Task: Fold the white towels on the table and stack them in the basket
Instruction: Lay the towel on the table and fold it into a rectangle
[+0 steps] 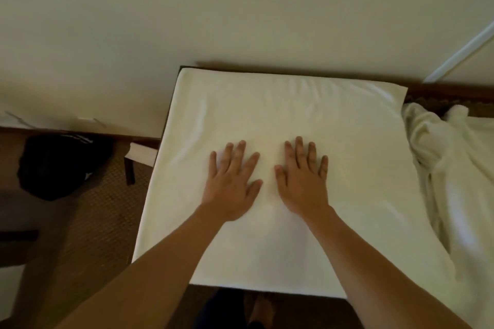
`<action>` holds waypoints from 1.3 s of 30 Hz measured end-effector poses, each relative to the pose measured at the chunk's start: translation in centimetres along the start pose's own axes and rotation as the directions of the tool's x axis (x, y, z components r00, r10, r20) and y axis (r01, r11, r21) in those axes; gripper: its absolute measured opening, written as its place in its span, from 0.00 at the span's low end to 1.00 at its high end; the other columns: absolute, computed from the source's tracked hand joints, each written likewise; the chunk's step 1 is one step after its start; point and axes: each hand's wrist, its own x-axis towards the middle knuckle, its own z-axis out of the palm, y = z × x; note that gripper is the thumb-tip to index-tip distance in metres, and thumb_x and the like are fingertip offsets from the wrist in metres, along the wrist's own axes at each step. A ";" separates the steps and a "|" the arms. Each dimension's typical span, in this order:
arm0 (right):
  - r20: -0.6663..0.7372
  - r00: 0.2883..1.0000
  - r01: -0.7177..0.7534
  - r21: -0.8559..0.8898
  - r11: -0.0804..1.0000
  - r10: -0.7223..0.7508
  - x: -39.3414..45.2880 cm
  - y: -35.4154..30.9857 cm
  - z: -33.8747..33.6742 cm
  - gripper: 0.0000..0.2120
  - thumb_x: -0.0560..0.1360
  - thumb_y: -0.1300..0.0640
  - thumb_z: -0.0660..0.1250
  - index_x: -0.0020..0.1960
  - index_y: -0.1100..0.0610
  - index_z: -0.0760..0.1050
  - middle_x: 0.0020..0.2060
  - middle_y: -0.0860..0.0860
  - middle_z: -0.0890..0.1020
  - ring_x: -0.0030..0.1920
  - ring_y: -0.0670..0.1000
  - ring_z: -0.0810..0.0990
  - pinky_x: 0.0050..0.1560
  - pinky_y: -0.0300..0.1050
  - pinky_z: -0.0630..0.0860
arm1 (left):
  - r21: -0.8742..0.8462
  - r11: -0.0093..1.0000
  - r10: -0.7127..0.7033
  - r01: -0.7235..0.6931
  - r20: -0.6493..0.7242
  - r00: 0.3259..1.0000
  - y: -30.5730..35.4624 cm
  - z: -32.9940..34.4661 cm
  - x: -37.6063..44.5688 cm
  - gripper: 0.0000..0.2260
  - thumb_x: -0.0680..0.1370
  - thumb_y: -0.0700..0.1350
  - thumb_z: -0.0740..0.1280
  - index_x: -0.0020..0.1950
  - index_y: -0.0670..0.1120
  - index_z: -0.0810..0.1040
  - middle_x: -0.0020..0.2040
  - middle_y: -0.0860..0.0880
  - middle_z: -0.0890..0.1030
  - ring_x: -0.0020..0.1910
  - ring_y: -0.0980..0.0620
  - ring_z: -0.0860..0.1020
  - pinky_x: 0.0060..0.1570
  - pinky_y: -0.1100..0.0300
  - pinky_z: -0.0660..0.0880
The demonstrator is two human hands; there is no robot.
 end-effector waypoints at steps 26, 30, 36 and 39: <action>-0.023 1.000 0.002 0.037 0.999 -0.001 4.6 1.0 -0.7 0.31 0.83 0.37 0.46 0.83 0.45 0.48 0.83 0.48 0.43 0.82 0.56 0.37 0.78 0.65 0.39 | -0.023 0.926 -0.378 0.377 -0.078 0.923 -11.2 -7.2 18.4 0.31 0.84 0.61 0.46 0.84 0.48 0.48 0.84 0.42 0.42 0.81 0.35 0.42 0.78 0.34 0.41; -0.045 0.995 0.091 0.023 0.996 -0.090 7.5 2.6 -1.8 0.30 0.84 0.37 0.45 0.83 0.45 0.49 0.83 0.50 0.45 0.82 0.57 0.39 0.79 0.67 0.41 | -0.012 0.997 -0.072 0.071 -0.059 0.996 -0.8 -5.6 20.0 0.30 0.83 0.63 0.44 0.84 0.55 0.45 0.84 0.47 0.39 0.82 0.41 0.39 0.77 0.38 0.37; -0.046 0.950 -0.306 0.069 0.949 0.310 16.1 15.6 -5.8 0.31 0.83 0.37 0.44 0.83 0.44 0.41 0.83 0.47 0.40 0.82 0.56 0.38 0.78 0.67 0.38 | -0.024 0.975 -0.222 0.221 -0.049 0.974 2.8 -3.7 22.7 0.31 0.82 0.65 0.43 0.84 0.56 0.45 0.84 0.48 0.41 0.82 0.41 0.41 0.78 0.35 0.42; -0.086 0.809 -0.526 0.336 0.781 0.582 19.7 21.5 -7.9 0.30 0.84 0.40 0.51 0.82 0.49 0.51 0.82 0.55 0.53 0.80 0.62 0.53 0.76 0.66 0.55 | -0.018 0.977 -0.212 0.211 -0.075 0.974 2.9 -3.4 22.9 0.32 0.82 0.66 0.41 0.84 0.56 0.45 0.84 0.49 0.42 0.82 0.42 0.41 0.78 0.36 0.42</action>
